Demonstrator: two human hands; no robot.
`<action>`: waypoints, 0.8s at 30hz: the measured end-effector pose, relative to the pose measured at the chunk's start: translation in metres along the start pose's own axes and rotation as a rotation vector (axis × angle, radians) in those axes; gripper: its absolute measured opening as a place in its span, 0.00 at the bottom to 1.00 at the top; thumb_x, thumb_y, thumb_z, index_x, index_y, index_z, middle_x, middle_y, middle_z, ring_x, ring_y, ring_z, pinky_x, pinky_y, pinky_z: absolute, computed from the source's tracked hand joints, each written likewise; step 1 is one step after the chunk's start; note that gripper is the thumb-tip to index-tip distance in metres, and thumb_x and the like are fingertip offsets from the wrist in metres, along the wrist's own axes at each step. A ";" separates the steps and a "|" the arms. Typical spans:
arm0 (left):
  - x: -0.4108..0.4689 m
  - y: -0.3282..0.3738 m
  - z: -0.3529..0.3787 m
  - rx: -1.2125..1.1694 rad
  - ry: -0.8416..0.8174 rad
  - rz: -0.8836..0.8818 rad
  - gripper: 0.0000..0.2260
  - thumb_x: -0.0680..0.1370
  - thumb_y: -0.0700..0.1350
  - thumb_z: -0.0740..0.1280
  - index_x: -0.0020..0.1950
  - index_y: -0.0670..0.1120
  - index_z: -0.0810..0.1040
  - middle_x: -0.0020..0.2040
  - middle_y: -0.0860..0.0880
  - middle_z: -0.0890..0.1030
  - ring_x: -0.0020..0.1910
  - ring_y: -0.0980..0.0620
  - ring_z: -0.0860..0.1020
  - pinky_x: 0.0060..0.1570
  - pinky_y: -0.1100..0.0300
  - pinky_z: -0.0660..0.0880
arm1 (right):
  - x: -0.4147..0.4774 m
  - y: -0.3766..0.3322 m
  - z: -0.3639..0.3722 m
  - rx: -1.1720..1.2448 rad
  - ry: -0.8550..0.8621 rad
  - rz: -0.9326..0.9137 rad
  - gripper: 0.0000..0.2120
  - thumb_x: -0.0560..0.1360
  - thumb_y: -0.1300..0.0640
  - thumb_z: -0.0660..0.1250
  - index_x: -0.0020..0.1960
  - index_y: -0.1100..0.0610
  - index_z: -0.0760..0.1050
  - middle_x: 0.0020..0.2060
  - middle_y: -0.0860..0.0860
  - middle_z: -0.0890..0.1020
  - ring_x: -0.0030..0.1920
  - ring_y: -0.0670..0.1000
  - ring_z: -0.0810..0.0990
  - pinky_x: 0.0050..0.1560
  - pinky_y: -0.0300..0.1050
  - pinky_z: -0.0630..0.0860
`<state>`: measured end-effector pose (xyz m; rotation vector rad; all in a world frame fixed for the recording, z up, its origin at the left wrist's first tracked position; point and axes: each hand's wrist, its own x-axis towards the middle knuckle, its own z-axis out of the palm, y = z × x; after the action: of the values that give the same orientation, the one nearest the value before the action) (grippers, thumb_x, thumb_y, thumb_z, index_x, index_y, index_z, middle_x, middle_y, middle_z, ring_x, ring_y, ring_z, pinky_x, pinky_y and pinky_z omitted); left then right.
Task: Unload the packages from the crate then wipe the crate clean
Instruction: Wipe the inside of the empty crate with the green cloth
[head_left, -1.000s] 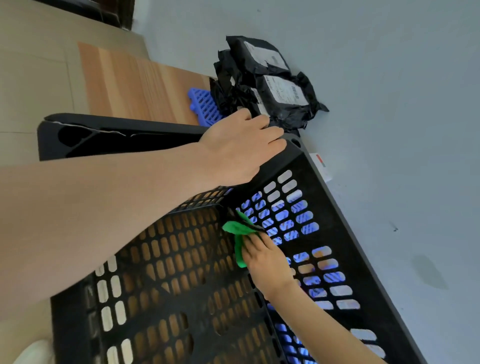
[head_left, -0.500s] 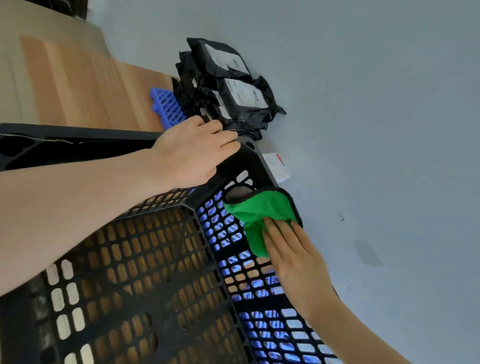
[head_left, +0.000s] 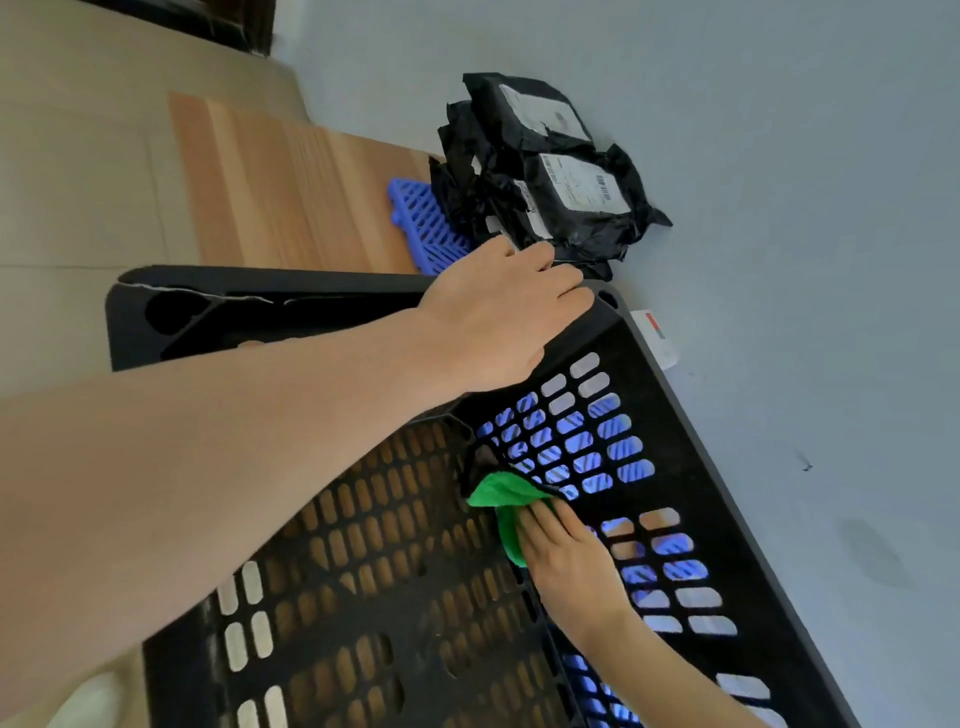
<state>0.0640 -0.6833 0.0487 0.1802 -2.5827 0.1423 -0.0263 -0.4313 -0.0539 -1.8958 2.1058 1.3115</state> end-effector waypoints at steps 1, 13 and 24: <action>0.000 -0.001 0.001 0.000 0.001 -0.002 0.22 0.79 0.48 0.61 0.73 0.47 0.65 0.70 0.48 0.71 0.65 0.45 0.70 0.55 0.49 0.71 | 0.007 -0.006 -0.001 -0.008 -0.039 -0.001 0.30 0.60 0.51 0.79 0.59 0.61 0.79 0.59 0.55 0.81 0.62 0.56 0.77 0.69 0.54 0.56; -0.003 -0.003 0.003 -0.022 0.018 -0.027 0.21 0.75 0.47 0.62 0.68 0.45 0.72 0.65 0.47 0.76 0.59 0.44 0.74 0.48 0.48 0.74 | -0.058 0.038 -0.033 0.025 0.220 0.061 0.19 0.69 0.58 0.63 0.58 0.62 0.80 0.57 0.57 0.81 0.61 0.59 0.73 0.72 0.55 0.54; -0.005 -0.001 0.001 -0.037 0.027 -0.020 0.22 0.73 0.46 0.66 0.66 0.44 0.75 0.64 0.45 0.78 0.59 0.43 0.76 0.47 0.49 0.75 | -0.108 0.079 -0.082 0.190 0.575 -0.104 0.12 0.74 0.60 0.64 0.55 0.52 0.79 0.48 0.48 0.80 0.50 0.52 0.79 0.63 0.49 0.69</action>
<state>0.0679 -0.6841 0.0448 0.1888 -2.5535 0.0886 -0.0223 -0.3980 0.0995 -2.4618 2.2005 0.5550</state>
